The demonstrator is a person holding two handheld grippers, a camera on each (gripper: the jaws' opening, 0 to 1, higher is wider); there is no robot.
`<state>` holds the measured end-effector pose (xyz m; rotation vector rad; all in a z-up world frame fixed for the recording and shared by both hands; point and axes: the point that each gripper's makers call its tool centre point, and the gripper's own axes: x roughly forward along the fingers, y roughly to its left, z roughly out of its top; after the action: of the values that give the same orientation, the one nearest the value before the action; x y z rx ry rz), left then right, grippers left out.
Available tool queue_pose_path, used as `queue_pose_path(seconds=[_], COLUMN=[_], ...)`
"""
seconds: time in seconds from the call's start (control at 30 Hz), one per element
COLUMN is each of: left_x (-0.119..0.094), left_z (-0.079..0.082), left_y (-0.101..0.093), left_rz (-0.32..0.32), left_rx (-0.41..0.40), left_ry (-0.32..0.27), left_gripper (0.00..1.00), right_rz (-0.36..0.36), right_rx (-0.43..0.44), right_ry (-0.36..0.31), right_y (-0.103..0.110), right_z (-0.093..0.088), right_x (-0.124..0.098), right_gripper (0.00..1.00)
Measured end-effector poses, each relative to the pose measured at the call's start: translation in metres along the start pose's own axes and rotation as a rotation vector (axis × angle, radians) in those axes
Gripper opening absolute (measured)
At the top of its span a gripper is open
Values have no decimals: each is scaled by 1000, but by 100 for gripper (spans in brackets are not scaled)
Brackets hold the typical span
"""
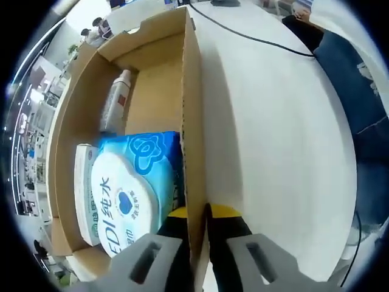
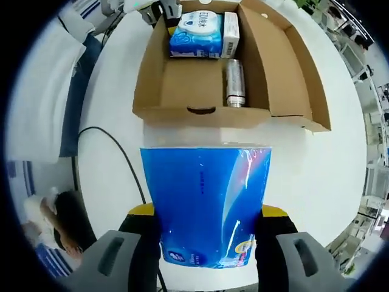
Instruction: Operate the shoe box by opening the lid, removing the specified soft item, and placing it in the target area until the item is outside and the box remains undamaged.
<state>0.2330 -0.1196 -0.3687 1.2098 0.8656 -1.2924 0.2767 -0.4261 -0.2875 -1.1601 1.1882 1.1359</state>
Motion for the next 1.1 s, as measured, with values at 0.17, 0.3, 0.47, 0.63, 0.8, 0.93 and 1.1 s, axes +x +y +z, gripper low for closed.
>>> queue_pose_path(seconds=[0.17, 0.3, 0.47, 0.63, 0.8, 0.93, 1.1], left_x=[1, 0, 0, 1, 0, 1, 1], left_z=[0, 0, 0, 0, 1, 1, 1], left_y=[0, 0, 0, 0, 0, 1, 0], left_rz=[0, 2, -1, -1, -1, -3, -3], left_rx=[0, 3, 11, 4, 8, 10, 10], left_ry=[-1, -1, -1, 0, -2, -2, -2], left_gripper=[3, 3, 3, 3, 3, 3, 2], right_rz=[24, 22, 31, 42, 53, 58, 67], right_rx=[-3, -26, -33, -34, -39, -44, -45], right_ry=[6, 30, 28, 26, 26, 31, 34], right_y=[2, -2, -5, -7, -7, -6, -6], right_z=[-2, -6, -3, -3, -2, -2, -2], right_x=[11, 15, 17, 23, 28, 31, 34], right_gripper=[61, 61, 61, 61, 61, 61, 61])
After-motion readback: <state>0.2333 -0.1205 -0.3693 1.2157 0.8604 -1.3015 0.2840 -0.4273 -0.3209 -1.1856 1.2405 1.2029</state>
